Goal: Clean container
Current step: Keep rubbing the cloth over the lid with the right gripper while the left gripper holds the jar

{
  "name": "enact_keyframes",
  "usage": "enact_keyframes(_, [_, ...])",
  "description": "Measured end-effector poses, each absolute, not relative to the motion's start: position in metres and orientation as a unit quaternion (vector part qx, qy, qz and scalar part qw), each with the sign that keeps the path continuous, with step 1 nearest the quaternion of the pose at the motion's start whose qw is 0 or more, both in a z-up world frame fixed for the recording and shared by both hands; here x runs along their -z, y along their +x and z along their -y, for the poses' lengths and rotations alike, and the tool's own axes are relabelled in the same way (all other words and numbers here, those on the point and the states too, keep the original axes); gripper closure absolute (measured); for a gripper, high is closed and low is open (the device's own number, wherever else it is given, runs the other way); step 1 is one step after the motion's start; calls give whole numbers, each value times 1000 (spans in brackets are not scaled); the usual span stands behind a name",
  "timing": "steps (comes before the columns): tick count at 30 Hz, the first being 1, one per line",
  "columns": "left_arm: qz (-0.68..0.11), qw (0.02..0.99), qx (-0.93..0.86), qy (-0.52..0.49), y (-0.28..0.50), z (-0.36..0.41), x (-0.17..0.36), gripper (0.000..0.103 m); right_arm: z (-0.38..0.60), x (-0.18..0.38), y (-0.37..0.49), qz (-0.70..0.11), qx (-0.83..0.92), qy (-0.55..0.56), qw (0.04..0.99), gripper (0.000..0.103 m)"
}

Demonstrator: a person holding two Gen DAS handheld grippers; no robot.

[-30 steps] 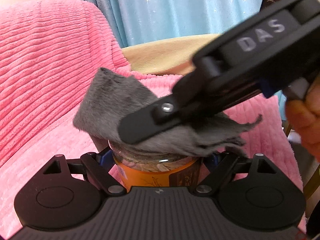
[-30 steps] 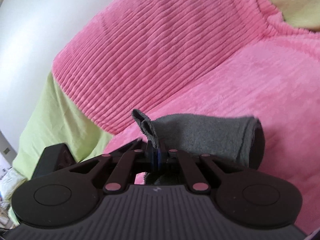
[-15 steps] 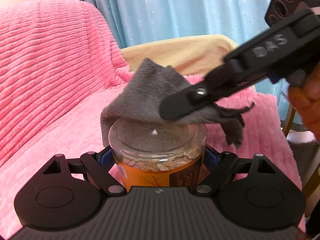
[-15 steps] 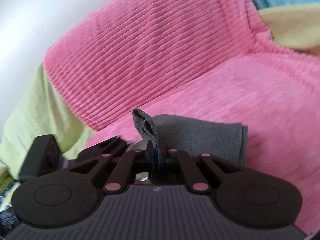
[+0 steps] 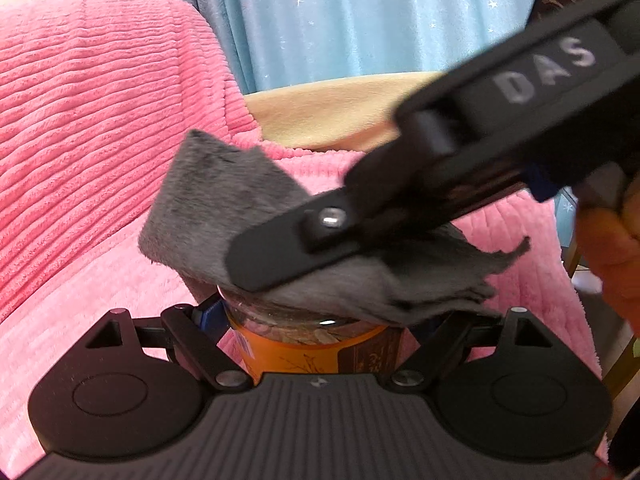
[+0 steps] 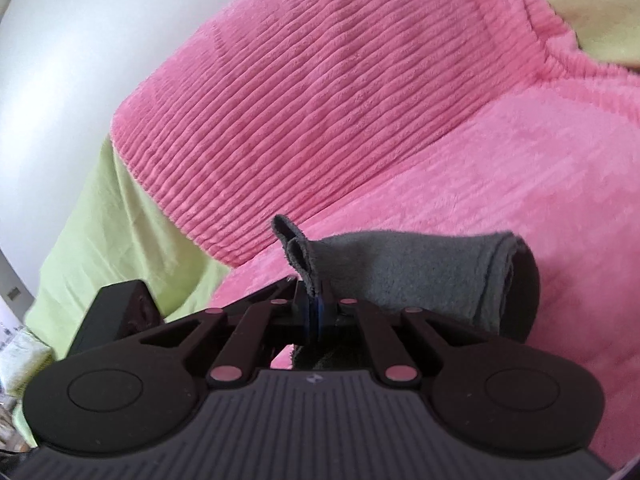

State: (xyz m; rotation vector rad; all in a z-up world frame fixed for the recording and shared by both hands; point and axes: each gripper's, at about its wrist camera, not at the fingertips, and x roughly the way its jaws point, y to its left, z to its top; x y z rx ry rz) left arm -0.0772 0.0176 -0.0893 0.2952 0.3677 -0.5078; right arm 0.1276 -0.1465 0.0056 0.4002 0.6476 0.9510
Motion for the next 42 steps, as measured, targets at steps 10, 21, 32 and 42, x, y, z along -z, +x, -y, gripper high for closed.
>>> enact_keyframes(10, [-181,939,251,147,-109,-12,95,18,167,-7,133,-277,-384,155,867,102])
enact_keyframes(21, [-183,939,247,151,-102,-19,87,18,167,-6,117,-310,-425,172,833,102])
enact_keyframes(32, [-185,940,249,144,-52,-44,91,18,157,-4,138,-280,-395,148,863,102])
enact_keyframes(42, [-179,936,249,174,-18,-48,81,18,189,5,124,-282,-388,160,862,102])
